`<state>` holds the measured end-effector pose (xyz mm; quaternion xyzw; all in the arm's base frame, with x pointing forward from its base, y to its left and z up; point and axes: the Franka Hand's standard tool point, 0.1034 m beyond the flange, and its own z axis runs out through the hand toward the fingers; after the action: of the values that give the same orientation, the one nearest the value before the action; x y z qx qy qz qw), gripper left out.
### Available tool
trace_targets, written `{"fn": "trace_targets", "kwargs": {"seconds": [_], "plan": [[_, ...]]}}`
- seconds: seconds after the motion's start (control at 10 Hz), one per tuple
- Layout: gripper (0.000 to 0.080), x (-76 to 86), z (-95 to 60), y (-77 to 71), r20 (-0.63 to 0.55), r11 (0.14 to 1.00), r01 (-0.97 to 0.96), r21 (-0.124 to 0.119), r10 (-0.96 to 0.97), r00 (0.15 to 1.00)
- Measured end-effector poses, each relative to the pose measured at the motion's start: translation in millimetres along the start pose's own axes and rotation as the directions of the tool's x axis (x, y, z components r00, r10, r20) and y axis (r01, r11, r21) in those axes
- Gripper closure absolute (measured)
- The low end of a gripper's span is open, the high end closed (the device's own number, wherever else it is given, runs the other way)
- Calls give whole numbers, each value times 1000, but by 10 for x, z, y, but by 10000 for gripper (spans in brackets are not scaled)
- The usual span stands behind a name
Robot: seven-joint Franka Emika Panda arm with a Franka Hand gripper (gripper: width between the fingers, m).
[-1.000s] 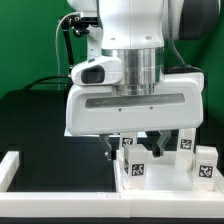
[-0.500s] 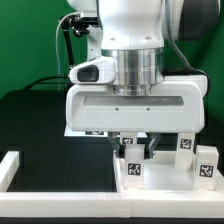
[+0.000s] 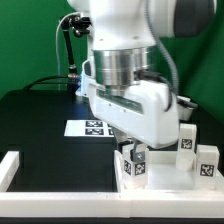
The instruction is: Assemble square table
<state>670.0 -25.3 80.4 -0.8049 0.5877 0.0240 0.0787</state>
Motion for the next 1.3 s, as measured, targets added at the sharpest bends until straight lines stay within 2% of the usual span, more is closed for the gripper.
{"fn": "trace_targets", "kwargs": {"seconds": [0.5, 0.6, 0.7, 0.8, 0.9, 1.1, 1.2, 1.3], "plan": [[509, -51, 18, -8, -3, 954, -301, -4, 301, 954], [509, -49, 18, -4, 18, 887, -463, -4, 463, 886], [509, -68, 18, -13, 57, 781, -624, 3, 623, 780], [508, -76, 15, 7, 105, 650, -759, 31, 753, 649], [508, -75, 10, 36, 111, 607, -793, 44, 786, 608], [498, -66, 8, 44, 107, 558, -829, 39, 822, 559], [494, -64, 10, 48, 105, 564, -825, 39, 819, 564], [361, -67, 21, 52, 104, 564, -825, 38, 819, 565]]}}
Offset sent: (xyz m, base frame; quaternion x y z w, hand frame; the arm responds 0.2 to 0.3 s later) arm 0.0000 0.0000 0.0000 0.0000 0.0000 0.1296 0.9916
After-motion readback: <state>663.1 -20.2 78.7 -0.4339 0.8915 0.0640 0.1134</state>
